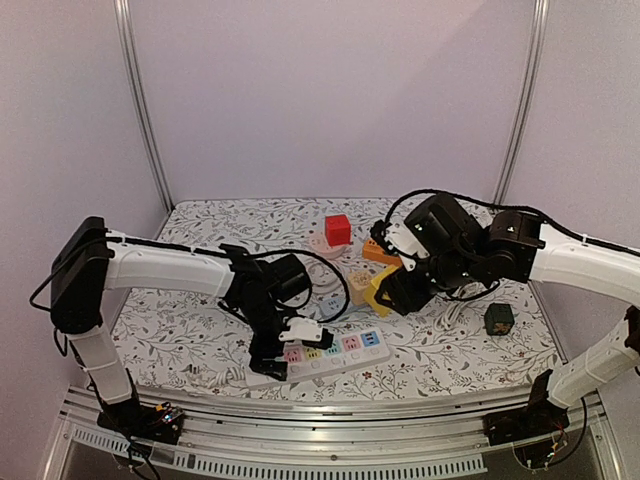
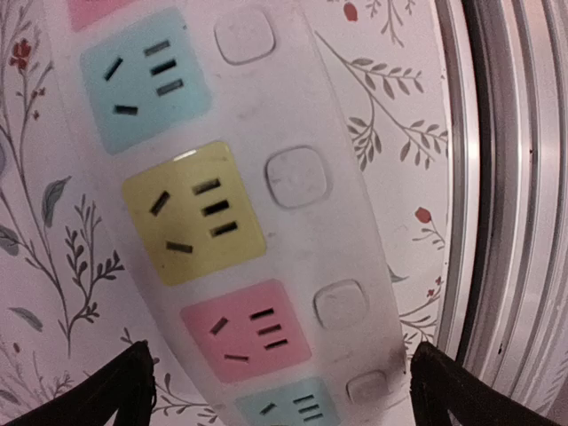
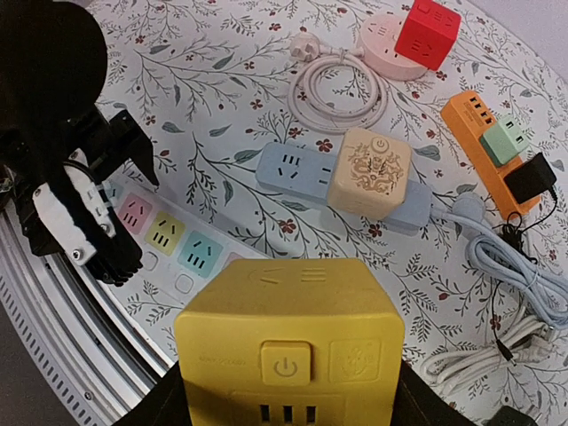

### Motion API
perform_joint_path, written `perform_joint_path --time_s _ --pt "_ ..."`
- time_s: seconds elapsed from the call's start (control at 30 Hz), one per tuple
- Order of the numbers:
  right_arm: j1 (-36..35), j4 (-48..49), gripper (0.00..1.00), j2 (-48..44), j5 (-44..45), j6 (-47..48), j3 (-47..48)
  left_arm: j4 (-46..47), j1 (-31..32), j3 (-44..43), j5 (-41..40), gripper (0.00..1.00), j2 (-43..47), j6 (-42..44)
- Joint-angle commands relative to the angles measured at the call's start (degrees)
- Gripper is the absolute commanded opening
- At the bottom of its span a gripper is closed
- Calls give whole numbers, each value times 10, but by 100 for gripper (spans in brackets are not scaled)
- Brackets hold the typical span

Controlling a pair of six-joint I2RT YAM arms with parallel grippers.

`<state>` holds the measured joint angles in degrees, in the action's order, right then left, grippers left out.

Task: Insert the plug
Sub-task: Adjust the socket at the center of the board.

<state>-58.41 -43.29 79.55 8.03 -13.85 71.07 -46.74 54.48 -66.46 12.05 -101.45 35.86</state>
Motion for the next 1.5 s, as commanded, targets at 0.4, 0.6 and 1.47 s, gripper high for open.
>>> perform_joint_path --time_s 0.4,0.6,1.47 --pt "7 27 0 -48 24 -10 -25 35 57 14 -68 87 -56 59" --pt "7 31 0 -39 11 -3 -19 -1 32 55 -134 61 -31 221" --pt "7 57 0 -22 -7 6 -25 -124 -246 -171 22 100 51 47"
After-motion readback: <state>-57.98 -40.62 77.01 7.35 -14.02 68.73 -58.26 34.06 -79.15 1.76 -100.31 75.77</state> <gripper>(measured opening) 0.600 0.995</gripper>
